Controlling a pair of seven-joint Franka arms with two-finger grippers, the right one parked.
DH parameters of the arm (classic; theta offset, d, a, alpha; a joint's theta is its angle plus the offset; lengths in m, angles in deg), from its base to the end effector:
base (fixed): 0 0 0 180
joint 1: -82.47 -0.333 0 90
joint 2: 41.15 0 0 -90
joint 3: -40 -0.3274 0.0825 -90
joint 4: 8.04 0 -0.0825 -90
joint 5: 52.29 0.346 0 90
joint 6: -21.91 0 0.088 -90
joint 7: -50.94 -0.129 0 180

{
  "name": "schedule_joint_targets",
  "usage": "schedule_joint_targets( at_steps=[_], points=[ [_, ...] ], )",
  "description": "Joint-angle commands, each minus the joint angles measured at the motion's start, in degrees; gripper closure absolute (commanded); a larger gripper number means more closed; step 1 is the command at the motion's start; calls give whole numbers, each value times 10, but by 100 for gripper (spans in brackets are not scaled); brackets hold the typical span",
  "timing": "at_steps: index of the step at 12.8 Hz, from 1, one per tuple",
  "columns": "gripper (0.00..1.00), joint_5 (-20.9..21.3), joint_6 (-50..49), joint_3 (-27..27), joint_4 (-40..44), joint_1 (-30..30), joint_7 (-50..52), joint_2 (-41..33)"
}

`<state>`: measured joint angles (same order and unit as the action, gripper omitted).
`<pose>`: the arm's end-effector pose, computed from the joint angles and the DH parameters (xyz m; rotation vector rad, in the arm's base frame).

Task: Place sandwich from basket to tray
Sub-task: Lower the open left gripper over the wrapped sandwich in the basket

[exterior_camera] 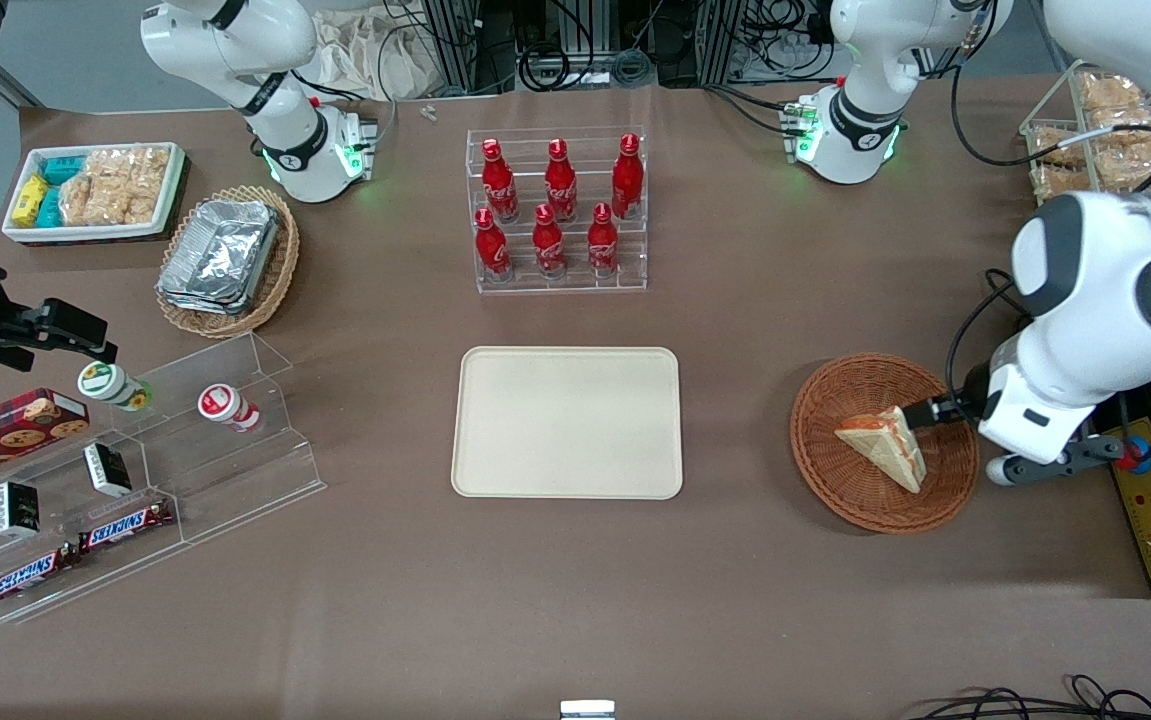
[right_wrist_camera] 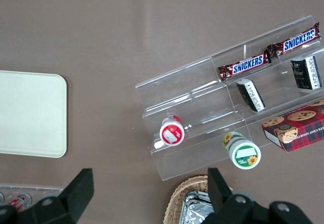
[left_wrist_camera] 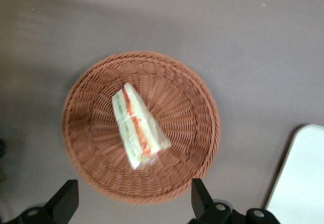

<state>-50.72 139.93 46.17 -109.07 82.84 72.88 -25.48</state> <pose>0.6017 -0.0621 0.4181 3.1043 0.4067 0.0357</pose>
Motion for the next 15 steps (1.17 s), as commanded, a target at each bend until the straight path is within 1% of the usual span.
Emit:
schedule_joint_targets(
  at_steps=[1, 3, 7, 15],
  points=[
    [0, -7, 69, -2, -57, 0, 34, 11],
    [0, -4, 91, -3, -60, -1, 74, 34],
    [0, -2, 101, -3, -61, 0, 150, 65],
    [0, 2, 126, -11, -99, -1, 171, 75]
  ],
)
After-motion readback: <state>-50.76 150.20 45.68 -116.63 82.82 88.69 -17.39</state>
